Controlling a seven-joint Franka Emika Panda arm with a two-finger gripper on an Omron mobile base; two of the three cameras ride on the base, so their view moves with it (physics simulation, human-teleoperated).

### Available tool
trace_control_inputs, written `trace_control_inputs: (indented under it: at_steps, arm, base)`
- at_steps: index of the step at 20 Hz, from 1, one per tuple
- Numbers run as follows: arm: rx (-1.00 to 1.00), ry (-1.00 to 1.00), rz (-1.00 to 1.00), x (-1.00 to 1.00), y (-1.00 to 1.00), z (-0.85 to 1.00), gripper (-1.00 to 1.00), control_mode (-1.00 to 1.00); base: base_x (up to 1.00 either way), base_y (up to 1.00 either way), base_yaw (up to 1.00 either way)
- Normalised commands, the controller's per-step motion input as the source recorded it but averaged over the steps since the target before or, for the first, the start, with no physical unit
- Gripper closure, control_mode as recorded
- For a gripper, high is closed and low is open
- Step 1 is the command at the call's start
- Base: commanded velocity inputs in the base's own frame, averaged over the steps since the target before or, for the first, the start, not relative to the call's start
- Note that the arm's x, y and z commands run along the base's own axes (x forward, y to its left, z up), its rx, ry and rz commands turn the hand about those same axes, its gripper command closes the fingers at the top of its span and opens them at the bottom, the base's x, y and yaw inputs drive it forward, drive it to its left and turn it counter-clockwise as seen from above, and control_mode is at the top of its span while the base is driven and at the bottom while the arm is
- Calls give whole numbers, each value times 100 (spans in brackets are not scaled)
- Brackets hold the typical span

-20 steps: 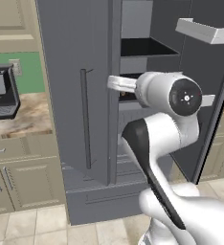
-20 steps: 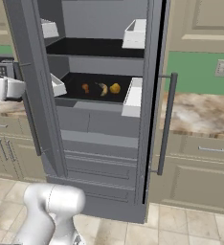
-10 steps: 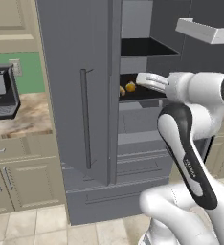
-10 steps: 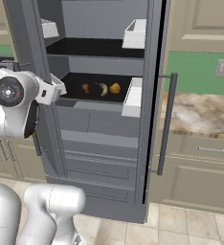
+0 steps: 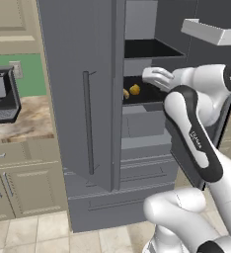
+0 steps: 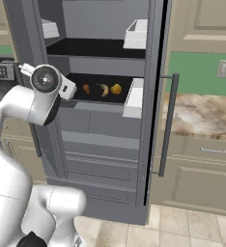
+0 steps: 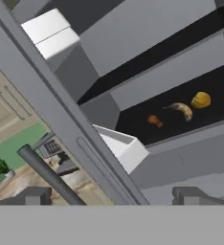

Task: Open the fridge, remove the banana, squash, and chicken drumstick, and place them on any counter.

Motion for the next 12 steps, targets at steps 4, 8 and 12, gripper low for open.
trace_control_inputs:
  at_steps: [4,8,12]
  arm:
    - [3,0,5,67,0,-21,-100,-100]
    - [5,0,15,77,-2,-21,-100,-100]
    - [6,1,17,70,-8,-43,-100,-100]
  base:
    - [0,0,0]
    - [0,0,0]
    - [0,0,0]
